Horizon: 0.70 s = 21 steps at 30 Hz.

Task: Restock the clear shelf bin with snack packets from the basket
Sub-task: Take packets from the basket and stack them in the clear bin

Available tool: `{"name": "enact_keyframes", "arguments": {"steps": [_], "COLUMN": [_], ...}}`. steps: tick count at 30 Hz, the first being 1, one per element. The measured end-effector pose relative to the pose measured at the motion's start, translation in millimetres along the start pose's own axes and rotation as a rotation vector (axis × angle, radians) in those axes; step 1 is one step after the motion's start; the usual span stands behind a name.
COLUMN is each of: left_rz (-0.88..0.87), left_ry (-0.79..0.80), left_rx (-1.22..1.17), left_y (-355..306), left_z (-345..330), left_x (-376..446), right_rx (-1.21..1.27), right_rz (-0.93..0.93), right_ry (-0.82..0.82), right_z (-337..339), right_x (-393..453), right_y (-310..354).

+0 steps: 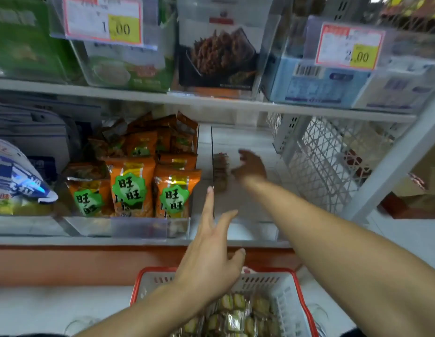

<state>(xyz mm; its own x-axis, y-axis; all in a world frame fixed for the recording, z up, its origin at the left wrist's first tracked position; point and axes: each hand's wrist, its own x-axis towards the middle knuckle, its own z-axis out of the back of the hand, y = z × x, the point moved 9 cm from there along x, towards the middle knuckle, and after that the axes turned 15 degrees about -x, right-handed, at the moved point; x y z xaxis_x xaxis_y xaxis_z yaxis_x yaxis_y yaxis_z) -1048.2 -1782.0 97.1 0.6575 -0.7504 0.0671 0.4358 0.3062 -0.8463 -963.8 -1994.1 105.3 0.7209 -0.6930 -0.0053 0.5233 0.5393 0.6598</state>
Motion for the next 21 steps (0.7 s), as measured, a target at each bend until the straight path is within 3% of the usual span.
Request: {"name": "enact_keyframes", "arguments": {"steps": [5,7,9,12,15,17,19,21], "left_rz": [-0.118,-0.141,-0.086,0.152,0.349,0.419,0.483,0.555], "left_ry": [-0.115,-0.125,-0.018,0.221,0.506,0.659,0.790,0.922], "left_rx": [-0.083,-0.091,-0.013,0.105,0.239,0.332,0.403,0.466], "left_y": [-10.2,-5.5,12.3,62.7,118.7,152.6,181.7,206.1], "left_z": [13.5,11.4,-6.6,-46.1,-90.0,-110.4,-125.1,-137.5], "left_x": [-17.3,-24.4,-27.4,-32.3,-51.2,-68.8,-87.6,-105.0], "right_rx": [0.322,0.362,0.342,0.207,-0.150,-0.399,-0.500,-0.625], "right_rz": [0.447,0.543,0.538,0.241,-0.019,-0.075,-0.122,-0.046], "right_ry": [-0.680,-0.797,-0.793,-0.549,0.001,0.300,0.443,0.544], "right_z": [93.7,93.4,65.0,-14.4,-114.3,-159.0,-180.1,-198.5], "right_x": [-115.1,-159.1,-187.5,-204.2,-218.9,-241.6,-257.5,-264.9], "right_y": [38.5,21.7,-11.5,-90.3,-184.8,-237.4,-269.7,-276.4]}}
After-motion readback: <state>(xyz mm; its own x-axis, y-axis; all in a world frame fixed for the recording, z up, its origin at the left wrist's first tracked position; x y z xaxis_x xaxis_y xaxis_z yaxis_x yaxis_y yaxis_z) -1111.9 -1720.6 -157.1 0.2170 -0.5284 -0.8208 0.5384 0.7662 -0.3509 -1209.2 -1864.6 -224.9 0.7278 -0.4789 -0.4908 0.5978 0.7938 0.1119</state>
